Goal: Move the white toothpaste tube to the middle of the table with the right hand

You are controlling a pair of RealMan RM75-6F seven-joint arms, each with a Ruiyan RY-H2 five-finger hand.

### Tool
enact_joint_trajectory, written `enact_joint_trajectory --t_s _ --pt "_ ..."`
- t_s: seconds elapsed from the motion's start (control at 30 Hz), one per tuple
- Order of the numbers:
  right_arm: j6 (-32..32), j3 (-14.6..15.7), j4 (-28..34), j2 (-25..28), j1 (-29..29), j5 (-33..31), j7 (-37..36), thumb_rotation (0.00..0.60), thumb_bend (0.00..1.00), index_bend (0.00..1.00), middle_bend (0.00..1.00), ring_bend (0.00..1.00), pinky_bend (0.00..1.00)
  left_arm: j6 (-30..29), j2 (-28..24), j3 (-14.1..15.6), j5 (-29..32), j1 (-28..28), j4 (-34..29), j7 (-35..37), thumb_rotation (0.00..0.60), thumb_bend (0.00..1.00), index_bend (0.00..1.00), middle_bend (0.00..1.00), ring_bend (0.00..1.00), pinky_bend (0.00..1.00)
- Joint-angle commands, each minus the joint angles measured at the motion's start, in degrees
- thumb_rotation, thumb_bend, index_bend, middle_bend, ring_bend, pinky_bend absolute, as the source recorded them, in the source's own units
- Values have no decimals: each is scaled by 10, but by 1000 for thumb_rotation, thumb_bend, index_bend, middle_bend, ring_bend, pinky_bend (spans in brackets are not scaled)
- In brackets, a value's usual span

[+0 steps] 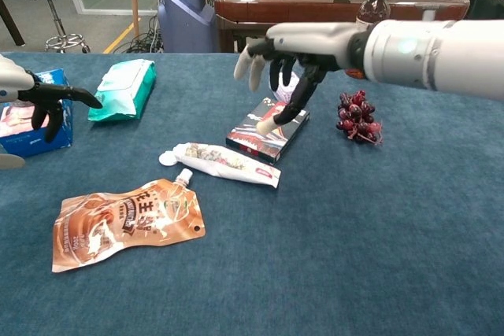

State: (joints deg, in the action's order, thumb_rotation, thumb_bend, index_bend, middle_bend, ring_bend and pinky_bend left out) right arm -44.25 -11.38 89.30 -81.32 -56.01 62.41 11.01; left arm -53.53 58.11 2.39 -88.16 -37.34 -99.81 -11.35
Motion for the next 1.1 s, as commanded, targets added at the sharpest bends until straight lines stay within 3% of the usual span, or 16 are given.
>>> enact_joint_trajectory --t_s 0.03,0.27,0.43,0.57,0.83,1.1 --pt "-65 6 56 65 51 29 -8 600 143 182 258 271 297 -19 -3 -4 7 13 3 16 600 257 77 433 393 217" --pt "-164 45 108 156 148 83 -32 600 110 181 258 260 297 -85 1 -20 38 57 19 59 600 257 77 432 382 217" --pt "-250 81 104 191 224 143 -59 600 112 182 279 260 297 -143 13 -31 62 97 34 80 600 256 81 402 363 217" --pt "-295 102 96 205 276 160 -83 600 114 203 322 274 297 -189 31 -40 80 130 53 92 600 257 82 381 360 217" --pt "-411 130 73 203 384 188 -104 600 169 369 410 314 297 -276 50 -51 132 203 71 64 600 256 97 381 360 217" --pt "-448 147 72 190 450 197 -124 600 169 430 447 342 296 -355 61 -37 113 270 75 60 600 256 125 376 359 217"
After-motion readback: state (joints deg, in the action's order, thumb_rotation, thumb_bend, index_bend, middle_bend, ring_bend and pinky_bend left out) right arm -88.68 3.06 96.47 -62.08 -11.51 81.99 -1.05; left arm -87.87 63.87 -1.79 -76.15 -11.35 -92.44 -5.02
